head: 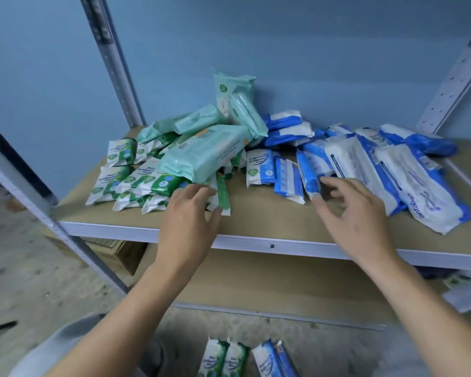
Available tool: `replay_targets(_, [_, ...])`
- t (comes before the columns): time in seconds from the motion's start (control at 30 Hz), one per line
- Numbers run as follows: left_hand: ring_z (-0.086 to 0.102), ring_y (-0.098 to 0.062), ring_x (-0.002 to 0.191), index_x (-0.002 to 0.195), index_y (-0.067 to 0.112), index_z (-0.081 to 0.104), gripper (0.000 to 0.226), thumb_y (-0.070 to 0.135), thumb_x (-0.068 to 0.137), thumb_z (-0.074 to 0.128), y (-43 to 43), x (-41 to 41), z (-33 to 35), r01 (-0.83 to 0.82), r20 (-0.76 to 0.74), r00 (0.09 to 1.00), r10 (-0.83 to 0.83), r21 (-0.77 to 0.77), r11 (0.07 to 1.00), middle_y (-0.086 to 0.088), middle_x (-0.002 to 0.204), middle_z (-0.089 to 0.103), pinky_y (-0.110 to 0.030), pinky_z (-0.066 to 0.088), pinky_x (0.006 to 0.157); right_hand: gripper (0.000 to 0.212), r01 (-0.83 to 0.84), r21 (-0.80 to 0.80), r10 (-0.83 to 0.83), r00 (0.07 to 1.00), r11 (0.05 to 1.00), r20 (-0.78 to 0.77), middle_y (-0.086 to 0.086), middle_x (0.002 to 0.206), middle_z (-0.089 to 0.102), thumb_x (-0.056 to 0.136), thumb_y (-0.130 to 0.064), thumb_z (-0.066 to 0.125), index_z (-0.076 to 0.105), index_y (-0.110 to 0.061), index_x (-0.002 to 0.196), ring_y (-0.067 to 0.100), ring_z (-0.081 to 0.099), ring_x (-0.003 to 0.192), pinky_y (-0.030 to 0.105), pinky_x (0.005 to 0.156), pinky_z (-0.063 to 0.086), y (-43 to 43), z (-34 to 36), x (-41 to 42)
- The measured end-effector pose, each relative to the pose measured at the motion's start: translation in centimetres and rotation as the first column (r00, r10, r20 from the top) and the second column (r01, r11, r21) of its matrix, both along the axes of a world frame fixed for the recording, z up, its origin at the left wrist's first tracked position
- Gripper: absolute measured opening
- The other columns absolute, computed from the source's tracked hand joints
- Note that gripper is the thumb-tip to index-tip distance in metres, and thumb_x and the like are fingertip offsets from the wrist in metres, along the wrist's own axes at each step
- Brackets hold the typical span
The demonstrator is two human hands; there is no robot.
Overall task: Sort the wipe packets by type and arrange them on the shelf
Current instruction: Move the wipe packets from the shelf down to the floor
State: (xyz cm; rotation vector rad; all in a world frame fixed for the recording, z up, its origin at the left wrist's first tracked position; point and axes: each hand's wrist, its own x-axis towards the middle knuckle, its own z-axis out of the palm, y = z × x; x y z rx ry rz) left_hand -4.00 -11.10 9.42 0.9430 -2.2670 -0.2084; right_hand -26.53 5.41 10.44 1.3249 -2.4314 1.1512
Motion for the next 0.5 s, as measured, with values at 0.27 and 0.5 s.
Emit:
replay_targets(0.27, [0.065, -0.024, 0.077, 0.107, 0.008, 0.074, 0.034, 0.007, 0.075, 0.085, -2.1, -0.3, 0.3, -0.014, -0.060, 0.998, 0.021, 0.115, 0.993, -0.003, 0.091, 0.067, -0.038, 0.055, 0.070, 0.040, 0.018, 0.012, -0.018, 1.000, 1.000, 0.003, -0.005, 0.109, 0.061, 0.087, -0.023, 0.073, 0.066, -0.021, 0.126, 0.011, 0.056, 0.093, 0.024, 0.083, 0.043, -4.0, -1.5, -1.5])
replay_targets(0.5, [0.067, -0.003, 0.076, 0.099, 0.012, 0.078, 0.022, 0.007, 0.077, 0.083, -2.1, -0.3, 0.3, 0.015, -0.188, 0.981, 0.044, 0.298, 0.954, 0.005, 0.081, 0.073, -0.007, 0.050, 0.074, 0.018, 0.070, -0.097, -0.072, 0.997, 0.993, -0.010, -0.005, 0.089, 0.066, 0.081, -0.017, 0.081, 0.072, -0.017, 0.097, 0.013, 0.061, 0.074, 0.026, 0.070, 0.050, -5.1, -2.1, -1.9])
